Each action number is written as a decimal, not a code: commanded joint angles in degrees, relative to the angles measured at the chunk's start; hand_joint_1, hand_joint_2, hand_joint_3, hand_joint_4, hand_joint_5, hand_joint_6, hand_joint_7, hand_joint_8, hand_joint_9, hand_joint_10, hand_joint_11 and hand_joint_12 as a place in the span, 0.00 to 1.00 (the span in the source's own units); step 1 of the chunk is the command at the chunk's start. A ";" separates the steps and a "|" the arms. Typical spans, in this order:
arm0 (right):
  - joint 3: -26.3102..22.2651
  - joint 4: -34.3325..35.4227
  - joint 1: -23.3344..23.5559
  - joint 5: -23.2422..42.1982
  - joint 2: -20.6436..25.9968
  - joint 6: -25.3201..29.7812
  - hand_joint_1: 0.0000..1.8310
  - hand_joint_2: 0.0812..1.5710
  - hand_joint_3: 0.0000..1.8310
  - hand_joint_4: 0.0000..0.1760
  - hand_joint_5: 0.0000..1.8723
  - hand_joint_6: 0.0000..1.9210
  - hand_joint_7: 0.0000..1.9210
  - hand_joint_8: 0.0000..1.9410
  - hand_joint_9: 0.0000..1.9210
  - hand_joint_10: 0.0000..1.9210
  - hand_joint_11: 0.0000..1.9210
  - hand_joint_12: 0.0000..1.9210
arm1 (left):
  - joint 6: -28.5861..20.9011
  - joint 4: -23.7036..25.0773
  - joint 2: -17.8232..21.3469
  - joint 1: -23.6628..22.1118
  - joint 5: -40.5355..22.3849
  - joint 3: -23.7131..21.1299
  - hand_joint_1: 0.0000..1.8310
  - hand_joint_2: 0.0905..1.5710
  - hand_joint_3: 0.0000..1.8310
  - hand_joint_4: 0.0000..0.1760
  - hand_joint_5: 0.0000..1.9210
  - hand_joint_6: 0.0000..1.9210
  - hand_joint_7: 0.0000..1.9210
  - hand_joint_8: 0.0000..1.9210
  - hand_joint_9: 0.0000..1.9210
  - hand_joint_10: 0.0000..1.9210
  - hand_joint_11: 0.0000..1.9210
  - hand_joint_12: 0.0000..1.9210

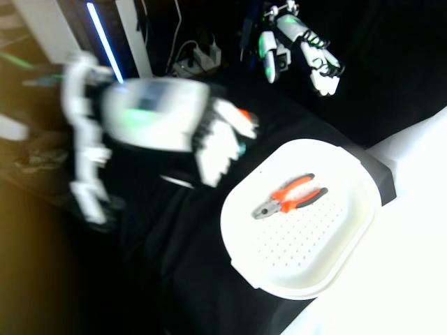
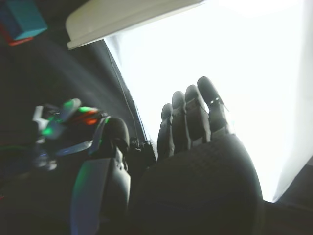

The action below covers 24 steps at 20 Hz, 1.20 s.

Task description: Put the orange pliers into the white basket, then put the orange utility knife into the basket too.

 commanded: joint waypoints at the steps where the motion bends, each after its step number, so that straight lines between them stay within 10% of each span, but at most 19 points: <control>1: 2.28 0.15 1.82 2.20 -1.94 -0.37 0.77 0.78 0.00 0.38 0.56 1.00 0.68 1.00 0.74 1.00 0.77 1.00 | -0.31 1.45 0.16 -0.43 -6.88 0.33 0.27 0.89 0.00 0.08 0.12 0.00 0.15 0.00 0.15 0.01 0.00 0.46; 3: 8.42 0.20 2.88 -3.58 -7.96 -0.38 0.73 0.78 0.00 0.42 0.56 1.00 0.64 1.00 0.71 1.00 0.75 1.00 | -0.54 1.53 0.00 -0.43 -6.80 0.47 0.27 0.88 0.00 0.26 0.13 0.00 0.16 0.00 0.15 0.00 0.00 0.42; 7: 15.85 0.67 3.14 -9.45 -14.33 -0.39 0.68 0.76 0.00 0.41 0.49 1.00 0.57 1.00 0.63 1.00 0.68 1.00 | -1.65 1.97 -0.44 -0.62 -6.12 1.25 0.27 0.87 0.00 0.26 0.14 0.01 0.18 0.01 0.16 0.01 0.00 0.37; 8: 16.36 1.09 3.14 -9.63 -14.76 -0.39 0.56 0.80 0.01 0.00 0.37 0.86 0.40 1.00 0.43 1.00 0.48 1.00 | -1.69 1.98 -0.44 -0.62 -6.15 1.25 0.26 0.88 0.00 0.24 0.15 0.01 0.18 0.00 0.16 0.01 0.00 0.37; 9: 17.13 2.12 3.14 -10.06 -15.11 -0.39 0.58 0.83 0.01 0.03 0.33 0.80 0.35 0.87 0.25 0.96 0.23 1.00 | -1.85 2.09 -0.49 -0.62 -6.19 1.29 0.26 0.87 0.00 0.24 0.15 0.01 0.18 0.00 0.17 0.01 0.00 0.41; 10: 17.27 2.63 3.14 -10.21 -15.11 -0.39 0.48 0.76 0.00 0.31 0.14 0.43 0.16 0.43 0.10 0.51 0.05 0.71 | -1.86 2.20 -0.58 -0.68 -6.18 1.33 0.25 0.87 0.00 0.18 0.15 0.00 0.18 0.00 0.17 0.01 0.00 0.42; 11: 17.27 3.09 3.14 -10.21 -15.08 -0.38 0.38 0.75 0.00 0.59 0.03 0.11 0.03 0.12 0.02 0.12 0.01 0.21 | -1.88 2.22 -0.61 -0.69 -6.21 1.32 0.23 0.88 0.00 0.18 0.14 0.00 0.18 0.00 0.16 0.01 0.00 0.46; 12: 17.22 3.35 3.14 -10.21 -15.08 -0.38 0.32 0.74 0.00 0.70 0.01 0.02 0.01 0.02 0.00 0.02 0.00 0.04 | -1.90 2.22 -0.62 -0.69 -6.24 1.31 0.22 0.88 0.00 0.21 0.14 0.00 0.18 0.00 0.17 0.01 0.00 0.48; 15: 16.27 3.53 3.14 -10.10 -14.98 -0.37 0.16 0.68 0.00 0.84 0.00 0.00 0.00 0.00 0.00 0.00 0.00 0.00 | -1.92 2.14 -0.62 -0.69 -6.43 1.23 0.24 0.87 0.00 0.22 0.14 0.00 0.16 0.00 0.15 0.00 0.00 0.44; 21: 9.60 4.32 3.14 -4.48 -8.17 -0.35 0.20 0.64 0.00 0.47 0.00 0.00 0.00 0.00 0.00 0.00 0.00 0.00 | -1.93 1.84 -0.29 -0.65 -6.61 0.80 0.26 0.87 0.00 0.22 0.13 0.00 0.15 0.00 0.16 0.00 0.00 0.39; 24: 0.54 4.25 2.09 3.60 1.12 -0.35 0.23 0.68 0.00 0.54 0.00 0.00 0.00 0.00 0.00 0.00 0.00 0.00 | -1.93 2.07 0.58 -0.63 -7.22 0.17 0.28 0.86 0.00 0.25 0.12 0.00 0.13 0.00 0.13 0.00 0.00 0.32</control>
